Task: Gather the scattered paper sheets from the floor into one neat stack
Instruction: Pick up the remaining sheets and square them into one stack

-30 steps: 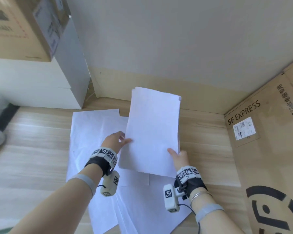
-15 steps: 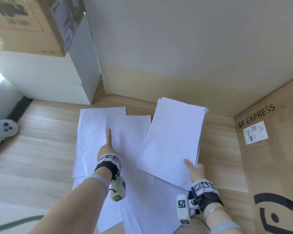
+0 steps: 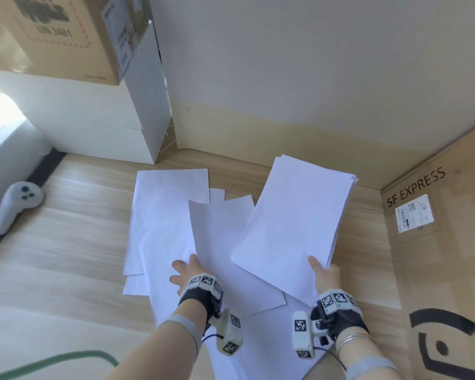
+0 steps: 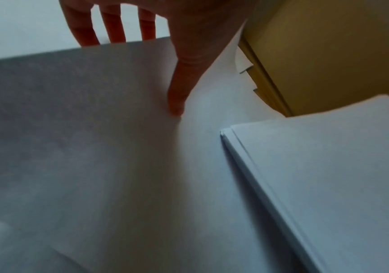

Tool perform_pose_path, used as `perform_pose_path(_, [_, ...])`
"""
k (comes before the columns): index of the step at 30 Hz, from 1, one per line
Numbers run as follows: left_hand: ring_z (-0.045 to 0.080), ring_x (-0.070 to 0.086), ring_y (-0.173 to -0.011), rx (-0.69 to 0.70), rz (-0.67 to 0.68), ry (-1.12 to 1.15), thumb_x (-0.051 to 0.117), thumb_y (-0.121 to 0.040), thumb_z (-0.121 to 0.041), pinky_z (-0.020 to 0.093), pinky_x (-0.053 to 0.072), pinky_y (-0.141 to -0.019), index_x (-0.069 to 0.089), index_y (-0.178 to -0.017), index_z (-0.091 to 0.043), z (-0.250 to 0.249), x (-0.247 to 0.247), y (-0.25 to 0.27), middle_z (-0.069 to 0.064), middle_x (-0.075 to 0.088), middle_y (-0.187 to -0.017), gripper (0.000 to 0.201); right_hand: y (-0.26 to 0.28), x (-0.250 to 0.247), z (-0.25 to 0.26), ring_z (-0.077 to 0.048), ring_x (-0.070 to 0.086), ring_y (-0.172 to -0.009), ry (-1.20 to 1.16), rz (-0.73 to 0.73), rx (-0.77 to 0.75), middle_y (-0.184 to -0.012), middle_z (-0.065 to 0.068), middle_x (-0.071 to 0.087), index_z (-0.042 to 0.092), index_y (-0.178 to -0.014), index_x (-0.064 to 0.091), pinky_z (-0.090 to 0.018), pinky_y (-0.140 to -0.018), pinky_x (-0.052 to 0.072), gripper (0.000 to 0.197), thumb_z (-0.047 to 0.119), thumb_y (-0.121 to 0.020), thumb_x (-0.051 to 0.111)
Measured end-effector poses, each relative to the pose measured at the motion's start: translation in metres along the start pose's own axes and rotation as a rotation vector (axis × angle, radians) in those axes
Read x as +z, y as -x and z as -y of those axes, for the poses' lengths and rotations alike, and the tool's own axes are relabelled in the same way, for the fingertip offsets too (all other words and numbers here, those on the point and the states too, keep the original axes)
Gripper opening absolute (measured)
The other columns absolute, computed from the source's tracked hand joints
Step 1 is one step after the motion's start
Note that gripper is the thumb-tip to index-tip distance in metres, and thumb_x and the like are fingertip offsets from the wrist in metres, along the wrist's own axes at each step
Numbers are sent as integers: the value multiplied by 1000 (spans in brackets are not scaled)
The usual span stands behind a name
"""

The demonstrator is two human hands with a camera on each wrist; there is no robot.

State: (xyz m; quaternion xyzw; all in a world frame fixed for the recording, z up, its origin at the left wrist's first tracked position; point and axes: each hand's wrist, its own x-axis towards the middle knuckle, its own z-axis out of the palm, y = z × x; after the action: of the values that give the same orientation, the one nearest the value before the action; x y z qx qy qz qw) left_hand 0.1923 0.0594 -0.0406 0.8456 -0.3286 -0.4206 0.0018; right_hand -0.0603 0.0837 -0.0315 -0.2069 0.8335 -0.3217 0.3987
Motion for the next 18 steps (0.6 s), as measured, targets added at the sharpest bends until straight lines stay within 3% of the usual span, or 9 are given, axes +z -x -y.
perform_pose_path(2, [37,42,-104,58,-19,21,49,-76,-1,37,39,-73,41,-88,-17,3,2,-3,8,27,-111,21,1,0,-1,-28,57,-88,-13,3,-8,-104,-26,63,-11,-103,58,-31,-80,39,32,17,-88,60])
perform_pose_path(5, [35,53,-90,155,3,31,44,-77,-4,36,39,-70,38,-88,-13,6,3,-7,8,40,-88,16,3,-3,-3,-27,55,-88,-28,3,-13,-94,-16,59,-4,-95,57,-30,-79,39,22,18,-88,60])
perform_pose_path(8, [29,48,-74,249,-37,71,42,-79,1,32,37,-66,39,-86,-11,-1,-7,-14,9,47,-73,14,4,-7,-4,-25,55,-86,-41,-13,-25,-93,-15,59,0,-88,54,-30,-79,39,18,17,-88,61])
perform_pose_path(12, [25,47,-79,413,-193,67,45,-87,3,30,34,-66,52,-99,-6,-36,-35,-27,15,52,-93,17,0,-12,-4,-26,57,-88,-64,-21,-23,-93,-15,61,2,-89,56,-38,-87,46,16,17,-88,61])
perform_pose_path(14, [30,48,-98,505,-314,62,49,-87,1,33,35,-71,59,-96,-5,-50,-46,-36,16,52,-115,14,-2,-13,-5,-26,58,-88,-67,-16,-19,-94,-15,61,2,-90,57,-41,-91,47,17,18,-87,62])
perform_pose_path(16, [34,38,-119,452,-387,70,54,-87,-8,39,39,-85,63,-91,-11,-54,-52,-43,10,41,-134,10,-3,-12,-5,-26,57,-88,-72,-17,-22,-95,-14,61,-2,-95,60,-39,-89,46,21,18,-88,61])
perform_pose_path(18, [34,32,-125,305,-313,81,55,-88,-15,45,35,-99,63,-92,-14,-50,-52,-43,7,33,-140,9,-5,-11,-7,-27,59,-90,-63,-17,-23,-98,-16,63,-7,-102,61,-39,-89,47,29,18,-87,61])
